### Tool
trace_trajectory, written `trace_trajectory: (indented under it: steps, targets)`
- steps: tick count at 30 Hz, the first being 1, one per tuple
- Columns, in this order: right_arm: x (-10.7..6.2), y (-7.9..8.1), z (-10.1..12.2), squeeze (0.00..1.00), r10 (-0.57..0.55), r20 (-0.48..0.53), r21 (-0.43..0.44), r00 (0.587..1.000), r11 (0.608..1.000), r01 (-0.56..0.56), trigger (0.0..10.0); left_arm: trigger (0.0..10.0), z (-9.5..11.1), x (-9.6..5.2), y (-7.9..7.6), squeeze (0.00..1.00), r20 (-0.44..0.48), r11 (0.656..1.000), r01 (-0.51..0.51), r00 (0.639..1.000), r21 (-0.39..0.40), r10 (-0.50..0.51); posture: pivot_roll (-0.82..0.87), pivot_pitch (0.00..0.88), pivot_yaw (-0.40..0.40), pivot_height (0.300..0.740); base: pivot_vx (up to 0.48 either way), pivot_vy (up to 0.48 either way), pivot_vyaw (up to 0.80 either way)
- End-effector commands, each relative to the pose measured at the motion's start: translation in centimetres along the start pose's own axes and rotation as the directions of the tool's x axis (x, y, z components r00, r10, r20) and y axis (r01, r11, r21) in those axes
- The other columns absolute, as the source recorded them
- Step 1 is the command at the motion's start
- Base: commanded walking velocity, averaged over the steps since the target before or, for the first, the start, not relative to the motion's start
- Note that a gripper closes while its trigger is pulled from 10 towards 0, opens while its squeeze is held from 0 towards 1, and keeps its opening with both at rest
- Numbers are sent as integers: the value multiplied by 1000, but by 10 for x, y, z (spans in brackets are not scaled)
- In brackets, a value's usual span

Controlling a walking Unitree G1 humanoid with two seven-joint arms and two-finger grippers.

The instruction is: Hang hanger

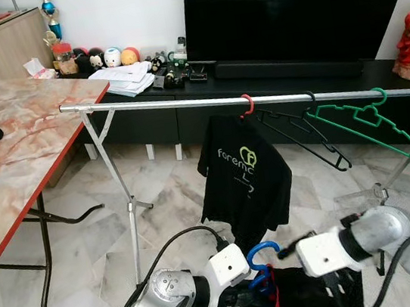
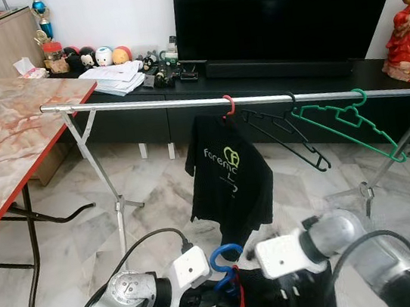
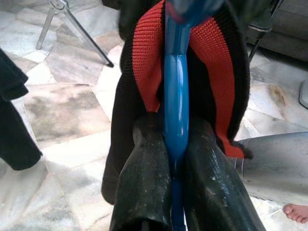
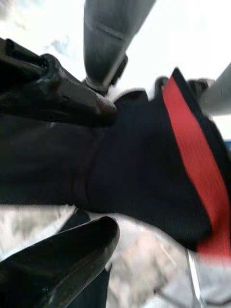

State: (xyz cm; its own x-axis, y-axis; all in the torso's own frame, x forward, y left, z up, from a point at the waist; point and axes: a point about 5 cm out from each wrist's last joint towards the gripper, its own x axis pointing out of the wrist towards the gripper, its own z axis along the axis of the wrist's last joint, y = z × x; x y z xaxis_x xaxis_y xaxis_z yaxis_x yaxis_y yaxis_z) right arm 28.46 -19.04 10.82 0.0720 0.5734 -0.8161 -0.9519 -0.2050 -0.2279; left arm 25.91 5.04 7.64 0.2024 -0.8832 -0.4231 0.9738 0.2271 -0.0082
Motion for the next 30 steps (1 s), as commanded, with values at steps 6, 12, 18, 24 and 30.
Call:
trace_trajectory:
  steps: [6, 12, 18, 24, 30]
  targets:
    - [8, -7, -6, 0, -30, -33, -1, 999, 1000, 30, 10000, 10000, 14, -1, 3, 0, 26, 999, -2, 1000, 44, 1, 68, 0, -55, 740, 0, 0, 0]
    - [16, -17, -4, 0, -85, -39, 11, 996, 996, 85, 10000, 10000, 18, -1, 3, 0, 35, 998, -5, 999, 56, 3, 76, 0, -60, 740, 0, 0, 0]
    - [18, -18, -3, 0, -51, -15, 22, 999, 998, 52, 196, 10000, 22, 0, 2, 0, 43, 998, 3, 999, 67, -6, 85, 0, -67, 740, 0, 0, 0]
    - [20, -18, -4, 0, -26, -14, 17, 1000, 1000, 26, 0, 10000, 23, 0, 2, 0, 45, 997, 0, 999, 73, -4, 86, 0, -72, 740, 0, 0, 0]
    - [22, -17, -5, 0, -9, -7, 17, 1000, 1000, 9, 0, 10000, 26, 1, 3, 0, 56, 995, -2, 998, 102, -3, 87, 0, -76, 740, 0, 0, 0]
